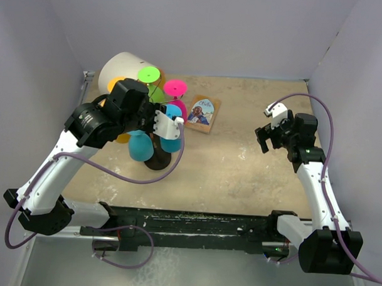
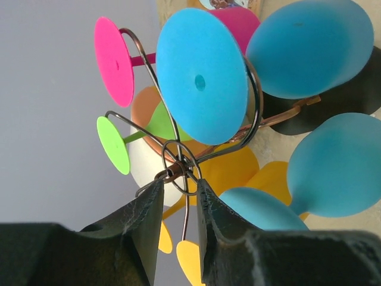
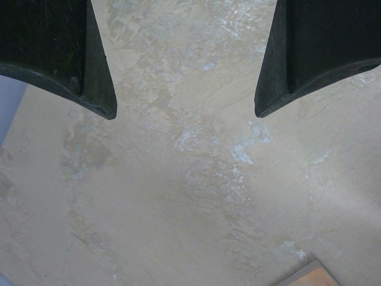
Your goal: Place the wine glass upside down on the wine glass rack
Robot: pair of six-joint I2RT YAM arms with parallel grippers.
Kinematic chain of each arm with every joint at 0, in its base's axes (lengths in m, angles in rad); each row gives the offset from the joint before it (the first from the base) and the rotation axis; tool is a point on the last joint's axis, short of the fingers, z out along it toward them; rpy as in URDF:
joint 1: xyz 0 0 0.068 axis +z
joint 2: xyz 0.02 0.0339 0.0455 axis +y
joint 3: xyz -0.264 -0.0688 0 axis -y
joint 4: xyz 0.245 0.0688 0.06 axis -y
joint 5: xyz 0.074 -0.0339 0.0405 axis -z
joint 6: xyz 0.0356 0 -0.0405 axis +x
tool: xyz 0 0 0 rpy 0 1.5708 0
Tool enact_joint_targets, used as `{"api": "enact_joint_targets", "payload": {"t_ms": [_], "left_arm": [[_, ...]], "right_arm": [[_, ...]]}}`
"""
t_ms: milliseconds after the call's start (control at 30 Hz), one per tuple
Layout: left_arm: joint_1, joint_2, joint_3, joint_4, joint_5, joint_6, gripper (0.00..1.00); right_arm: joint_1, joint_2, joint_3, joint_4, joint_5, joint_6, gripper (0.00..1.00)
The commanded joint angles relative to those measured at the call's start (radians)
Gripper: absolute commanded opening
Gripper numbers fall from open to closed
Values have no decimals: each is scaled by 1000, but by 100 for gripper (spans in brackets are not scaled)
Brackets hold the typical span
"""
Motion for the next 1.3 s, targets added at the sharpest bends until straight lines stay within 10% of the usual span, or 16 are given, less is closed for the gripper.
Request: {"api": "enact_joint_targets", "payload": {"t_ms": [0, 667, 1267], "left_arm": [[2, -28, 27, 80, -68, -14, 34], [181, -73, -46, 511, -309, -265, 100], [500, -177, -169, 763, -340, -673, 99]], "right_arm": [[-8, -6, -9, 28, -37, 7, 100], [-18, -20, -9, 38, -34, 16, 100], [-27, 14, 47, 145, 147, 95, 100]]}}
